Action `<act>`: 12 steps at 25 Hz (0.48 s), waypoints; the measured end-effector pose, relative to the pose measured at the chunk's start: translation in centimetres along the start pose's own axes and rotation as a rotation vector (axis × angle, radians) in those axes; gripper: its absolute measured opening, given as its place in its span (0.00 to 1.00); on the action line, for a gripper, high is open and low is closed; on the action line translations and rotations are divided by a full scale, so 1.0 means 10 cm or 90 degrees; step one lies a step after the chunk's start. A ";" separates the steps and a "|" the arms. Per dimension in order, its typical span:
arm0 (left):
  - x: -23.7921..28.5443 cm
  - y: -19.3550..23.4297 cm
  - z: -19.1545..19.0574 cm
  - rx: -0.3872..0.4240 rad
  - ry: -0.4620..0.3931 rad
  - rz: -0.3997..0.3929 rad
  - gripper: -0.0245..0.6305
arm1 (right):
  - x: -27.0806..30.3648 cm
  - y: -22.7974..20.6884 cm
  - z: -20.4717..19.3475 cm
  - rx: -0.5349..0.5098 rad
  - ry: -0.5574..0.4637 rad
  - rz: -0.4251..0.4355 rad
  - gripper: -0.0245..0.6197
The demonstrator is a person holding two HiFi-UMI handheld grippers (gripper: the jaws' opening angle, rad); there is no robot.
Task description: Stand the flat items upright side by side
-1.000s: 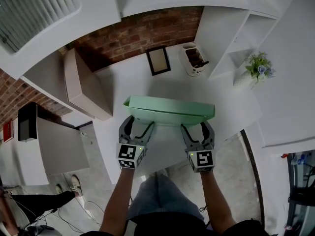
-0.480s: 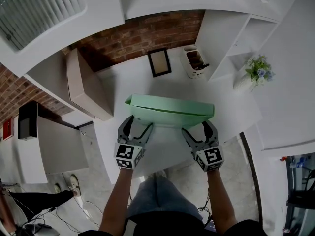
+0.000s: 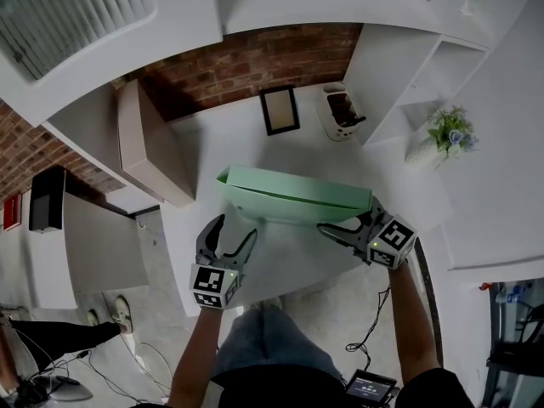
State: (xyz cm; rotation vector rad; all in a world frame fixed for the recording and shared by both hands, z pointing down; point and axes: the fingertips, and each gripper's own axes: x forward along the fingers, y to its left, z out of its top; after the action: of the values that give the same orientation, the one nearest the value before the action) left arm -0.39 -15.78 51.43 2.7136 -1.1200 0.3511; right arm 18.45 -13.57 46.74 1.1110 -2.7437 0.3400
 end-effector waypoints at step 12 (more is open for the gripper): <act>-0.11 -0.09 -0.05 -0.013 0.006 -0.002 0.52 | 0.25 0.23 0.03 -0.069 0.058 0.147 0.39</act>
State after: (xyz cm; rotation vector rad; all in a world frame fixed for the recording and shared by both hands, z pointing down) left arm -0.58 -14.31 51.51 2.6939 -1.1101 0.3493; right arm 15.00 -13.70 46.71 0.7368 -2.7758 0.2592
